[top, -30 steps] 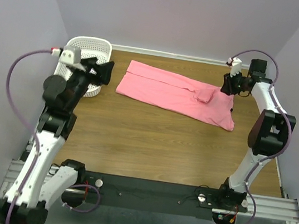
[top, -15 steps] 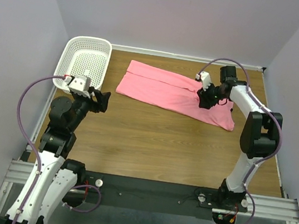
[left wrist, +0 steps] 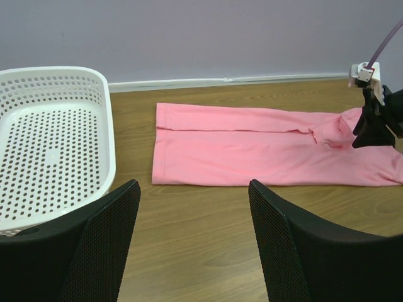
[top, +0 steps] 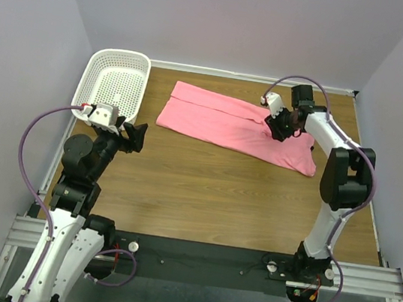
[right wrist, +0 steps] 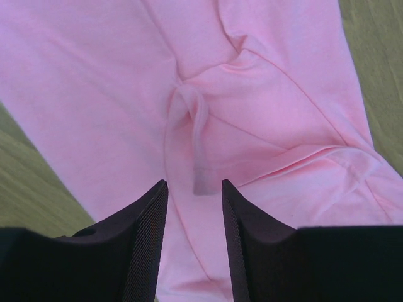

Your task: Fold and stack the t-shirts

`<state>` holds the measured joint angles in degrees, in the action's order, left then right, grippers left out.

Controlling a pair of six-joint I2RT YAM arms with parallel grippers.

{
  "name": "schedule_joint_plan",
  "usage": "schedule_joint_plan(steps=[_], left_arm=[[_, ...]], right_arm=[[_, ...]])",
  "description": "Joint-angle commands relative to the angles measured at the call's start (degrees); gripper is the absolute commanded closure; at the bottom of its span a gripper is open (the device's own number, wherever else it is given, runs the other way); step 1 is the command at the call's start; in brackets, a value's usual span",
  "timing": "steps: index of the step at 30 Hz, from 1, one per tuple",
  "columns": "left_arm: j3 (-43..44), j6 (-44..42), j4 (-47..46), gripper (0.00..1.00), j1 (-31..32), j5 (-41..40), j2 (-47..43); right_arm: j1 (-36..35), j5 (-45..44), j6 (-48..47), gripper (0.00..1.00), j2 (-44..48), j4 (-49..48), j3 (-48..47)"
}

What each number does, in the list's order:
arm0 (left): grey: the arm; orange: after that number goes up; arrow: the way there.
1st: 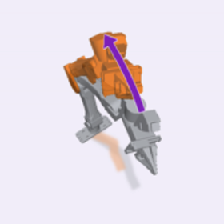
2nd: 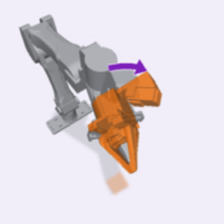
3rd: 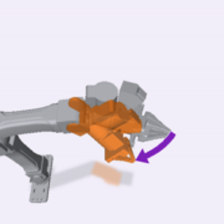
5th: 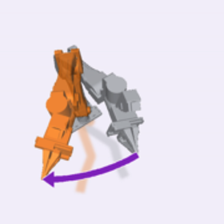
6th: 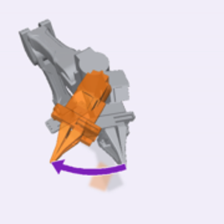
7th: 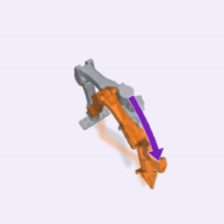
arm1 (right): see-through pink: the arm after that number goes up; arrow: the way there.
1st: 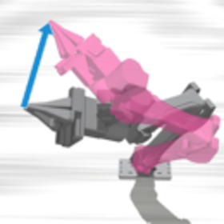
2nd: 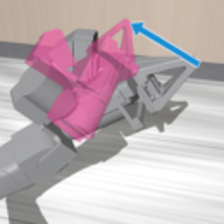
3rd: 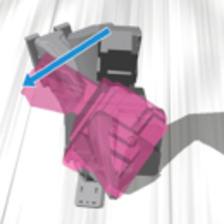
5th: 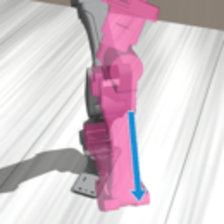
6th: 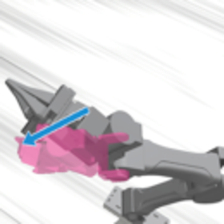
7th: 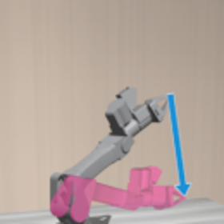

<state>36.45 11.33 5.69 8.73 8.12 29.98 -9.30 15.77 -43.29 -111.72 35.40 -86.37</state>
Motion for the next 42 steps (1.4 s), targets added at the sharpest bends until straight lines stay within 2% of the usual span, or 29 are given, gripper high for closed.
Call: schedule_joint_plan(steps=[1,4,5,6,7,10,17,18,20,21,23,27,30,31,32,34,38,42], left_arm=[[-0.59,-0.70,-0.77,0.22,-0.21,-0.47,-0.27],[-0.59,-0.61,-0.77,0.22,-0.21,-0.56,-0.27],[-0.67,-0.61,-0.68,0.22,-0.21,-0.65,-0.27],[-0.59,-0.70,-0.77,0.22,-0.21,-0.65,-0.27],[-0.67,-0.70,-0.77,0.22,-0.21,-0.56,-0.27],[-0.76,-0.70,-0.95,0.22,-0.21,-0.39,-0.09],[-0.59,-0.70,-0.77,0.22,-0.21,-0.30,0.61],[-0.67,-0.70,-0.77,0.22,-0.21,-0.30,0.70],[-0.76,-0.70,-0.68,0.22,-0.29,-0.47,0.61],[-0.76,-0.61,-0.68,0.22,-0.21,-0.47,0.70],[-0.67,-0.61,-0.68,0.22,-0.21,-0.47,0.70],[-0.85,-0.61,-0.77,0.22,-0.21,-0.21,0.87],[-0.85,-0.61,-0.86,0.22,-0.21,0.14,0.96],[-0.85,-0.61,-0.95,0.22,-0.21,0.32,0.70],[-0.76,-0.61,-0.95,0.22,-0.21,0.49,0.70],[-0.94,-0.61,-1.30,0.22,-0.21,1.02,0.35],[-1.03,-0.70,-1.74,0.22,-0.21,2.07,0.26],[-1.03,-0.70,-1.65,0.22,-0.21,2.34,0.43]], right_arm=[[-0.98,-4.78,0.66,0.55,-3.50,-1.47,-3.10],[-1.60,-6.19,0.14,0.62,-5.52,-1.47,-4.25],[-1.69,-6.45,0.13,0.69,-5.52,-1.47,-4.51],[-1.95,-6.54,0.13,0.82,-6.05,-1.47,-5.12],[-2.21,-7.06,0.13,0.88,-6.31,-1.56,-5.56],[-3.18,-8.73,0.04,1.00,-7.45,-2.00,-7.93],[-7.05,-15.41,0.75,0.98,-15.80,-2.96,-19.70],[-7.92,-17.68,1.18,0.95,-17.37,-3.31,-21.54],[-8.63,-22.00,3.28,0.53,-21.42,-4.11,-26.45],[-8.72,-23.14,3.99,0.27,-22.48,-4.11,-27.70],[-8.72,-26.13,6.27,0.00,-23.36,-4.89,-28.59],[-7.40,-27.82,11.37,0.00,-16.62,-10.78,-21.68],[-1.97,-19.32,21.90,0.00,-8.71,-12.55,-15.62],[0.31,-9.02,26.89,0.00,-6.86,-12.46,-13.50],[5.12,-4.56,28.85,0.00,-3.28,-12.54,-10.87],[9.02,4.13,31.58,0.00,-0.62,-12.46,-3.33],[16.93,8.49,32.82,0.07,1.16,-12.63,5.48],[20.72,11.21,36.34,0.16,-1.13,-12.81,6.65]])
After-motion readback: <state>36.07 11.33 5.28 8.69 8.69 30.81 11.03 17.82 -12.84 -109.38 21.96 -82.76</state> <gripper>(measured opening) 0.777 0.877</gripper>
